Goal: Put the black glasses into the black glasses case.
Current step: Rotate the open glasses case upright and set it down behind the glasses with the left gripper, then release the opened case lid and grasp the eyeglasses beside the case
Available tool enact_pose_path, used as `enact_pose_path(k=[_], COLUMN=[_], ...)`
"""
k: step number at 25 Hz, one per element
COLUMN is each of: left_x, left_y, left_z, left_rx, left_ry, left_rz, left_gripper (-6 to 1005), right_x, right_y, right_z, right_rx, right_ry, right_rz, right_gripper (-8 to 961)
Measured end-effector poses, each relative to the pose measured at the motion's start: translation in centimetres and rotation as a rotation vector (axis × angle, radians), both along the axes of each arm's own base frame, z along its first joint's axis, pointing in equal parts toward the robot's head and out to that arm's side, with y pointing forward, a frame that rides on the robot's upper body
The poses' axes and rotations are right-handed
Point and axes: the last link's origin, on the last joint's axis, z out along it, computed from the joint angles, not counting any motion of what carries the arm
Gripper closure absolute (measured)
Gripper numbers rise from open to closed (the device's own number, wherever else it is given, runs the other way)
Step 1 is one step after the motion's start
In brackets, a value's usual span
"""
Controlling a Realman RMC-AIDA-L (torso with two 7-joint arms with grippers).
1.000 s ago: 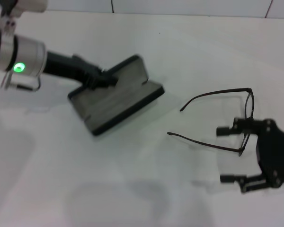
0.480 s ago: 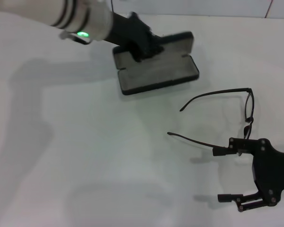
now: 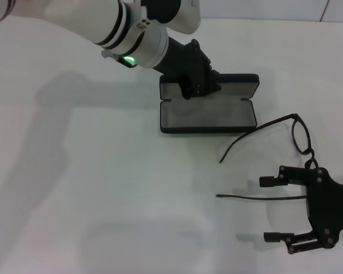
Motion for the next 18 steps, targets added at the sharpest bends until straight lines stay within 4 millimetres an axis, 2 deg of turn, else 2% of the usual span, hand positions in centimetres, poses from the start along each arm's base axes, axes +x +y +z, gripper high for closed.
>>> enact_pose_path(k=[11,16,18], left_x=[-1.1,-0.9,-0.6], left_y=[-0.8,-1.2,-1.2], left_z=[-0.5,-0.2,0.2], left_rx=[-0.022,-0.054,-0.061], left_ry=[-0.011,-0.04,-0.056], left_rz=[0.025,0.048,0.05], left_gripper=[733,724,663], right_x=[0.2,0.2,0.3], right_y=[-0.1,-0.2,-0.2], right_z=[0.1,0.1,0.1], right_rx=[-0.004,-0.001,0.0], right_ry=[-0.003,0.0,0.002], right_rz=[-0.01,-0.015,-0.017], right_gripper=[125,125,126])
